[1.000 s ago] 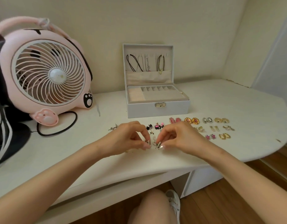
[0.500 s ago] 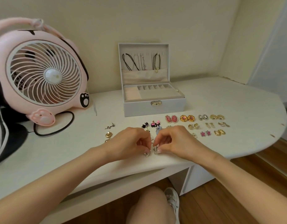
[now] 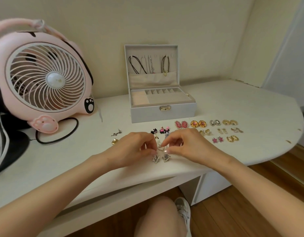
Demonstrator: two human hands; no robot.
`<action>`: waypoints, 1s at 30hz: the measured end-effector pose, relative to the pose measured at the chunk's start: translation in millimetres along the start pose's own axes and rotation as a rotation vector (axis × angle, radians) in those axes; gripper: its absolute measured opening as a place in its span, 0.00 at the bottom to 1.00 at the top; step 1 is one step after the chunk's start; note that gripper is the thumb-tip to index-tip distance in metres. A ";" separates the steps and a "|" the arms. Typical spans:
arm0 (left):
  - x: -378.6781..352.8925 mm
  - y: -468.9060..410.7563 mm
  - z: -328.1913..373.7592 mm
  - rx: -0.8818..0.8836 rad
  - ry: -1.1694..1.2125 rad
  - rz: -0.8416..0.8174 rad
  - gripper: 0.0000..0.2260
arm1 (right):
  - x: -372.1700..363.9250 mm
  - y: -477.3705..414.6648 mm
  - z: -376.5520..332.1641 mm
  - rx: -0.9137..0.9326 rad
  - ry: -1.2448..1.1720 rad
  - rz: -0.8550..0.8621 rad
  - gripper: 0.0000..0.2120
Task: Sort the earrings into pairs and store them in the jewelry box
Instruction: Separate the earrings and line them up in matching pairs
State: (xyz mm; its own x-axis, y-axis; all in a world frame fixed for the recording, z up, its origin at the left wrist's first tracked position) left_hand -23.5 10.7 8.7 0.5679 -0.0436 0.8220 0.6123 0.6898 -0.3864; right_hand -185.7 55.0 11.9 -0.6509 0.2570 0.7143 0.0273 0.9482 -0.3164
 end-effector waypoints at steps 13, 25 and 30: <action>52.6 8.9 -31.7 0.068 -0.077 0.085 0.02 | -18.7 -23.3 -36.2 0.156 -0.051 -0.006 0.05; 59.3 21.9 -58.3 0.235 -0.211 -0.011 0.06 | -64.2 -46.6 -51.8 0.264 0.165 -0.168 0.11; 52.3 26.9 -65.4 0.243 -0.248 -0.045 0.07 | -69.0 -50.9 -51.3 0.269 0.198 -0.138 0.09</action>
State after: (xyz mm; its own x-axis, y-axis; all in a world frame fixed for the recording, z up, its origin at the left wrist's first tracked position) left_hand 58.7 -20.3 13.9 0.3745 0.0784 0.9239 0.4676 0.8445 -0.2612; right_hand -103.2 -1.4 10.8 -0.4745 0.1866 0.8603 -0.2683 0.9001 -0.3432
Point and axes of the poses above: each hand's wrist, its own y-axis away from the middle knuckle, its own x-axis out of the back of the hand, z = x × y, the point moved 3 cm from there along -y, towards the middle knuckle, and after that the axes turned 14 degrees about z, right-handed, at the moved point
